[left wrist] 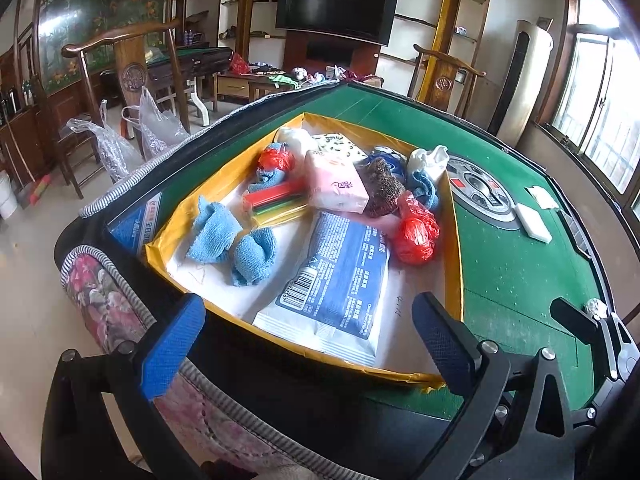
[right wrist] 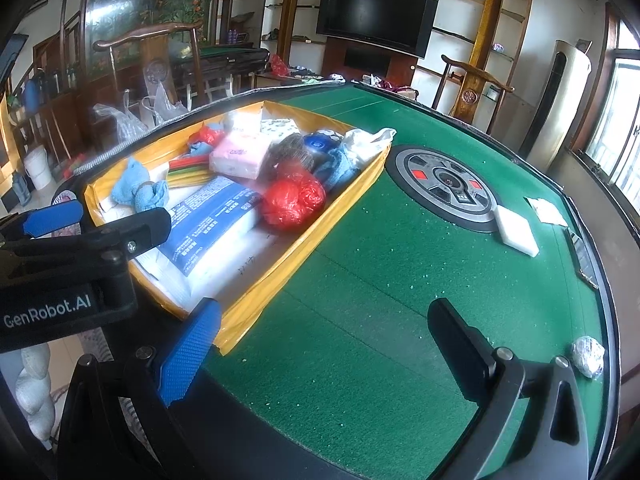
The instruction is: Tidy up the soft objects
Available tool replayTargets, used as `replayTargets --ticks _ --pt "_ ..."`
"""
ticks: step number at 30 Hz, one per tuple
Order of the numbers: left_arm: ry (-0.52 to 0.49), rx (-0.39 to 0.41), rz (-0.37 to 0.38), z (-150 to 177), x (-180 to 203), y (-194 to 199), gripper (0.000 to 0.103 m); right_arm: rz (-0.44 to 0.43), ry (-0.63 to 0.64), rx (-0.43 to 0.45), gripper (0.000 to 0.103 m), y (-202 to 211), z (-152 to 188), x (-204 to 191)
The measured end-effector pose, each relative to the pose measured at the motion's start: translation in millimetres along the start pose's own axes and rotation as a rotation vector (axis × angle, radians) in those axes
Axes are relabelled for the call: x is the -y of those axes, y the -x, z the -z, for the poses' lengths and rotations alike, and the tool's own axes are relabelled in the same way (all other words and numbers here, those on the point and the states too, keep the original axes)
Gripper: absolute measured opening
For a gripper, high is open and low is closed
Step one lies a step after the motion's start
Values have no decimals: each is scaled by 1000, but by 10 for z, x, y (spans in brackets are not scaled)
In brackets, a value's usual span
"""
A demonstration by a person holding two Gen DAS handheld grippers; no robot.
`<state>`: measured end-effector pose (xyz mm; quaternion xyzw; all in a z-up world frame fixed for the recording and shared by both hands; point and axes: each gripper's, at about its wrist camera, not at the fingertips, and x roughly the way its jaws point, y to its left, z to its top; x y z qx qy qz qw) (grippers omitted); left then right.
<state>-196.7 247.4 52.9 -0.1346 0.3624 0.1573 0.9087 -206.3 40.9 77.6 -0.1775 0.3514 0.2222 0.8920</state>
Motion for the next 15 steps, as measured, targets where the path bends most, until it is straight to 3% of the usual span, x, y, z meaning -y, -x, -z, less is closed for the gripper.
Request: replayTargets --ticks 15 --pt "-9 -16 -4 18 -7 -23 103 -12 8 -2 102 -1 28 -18"
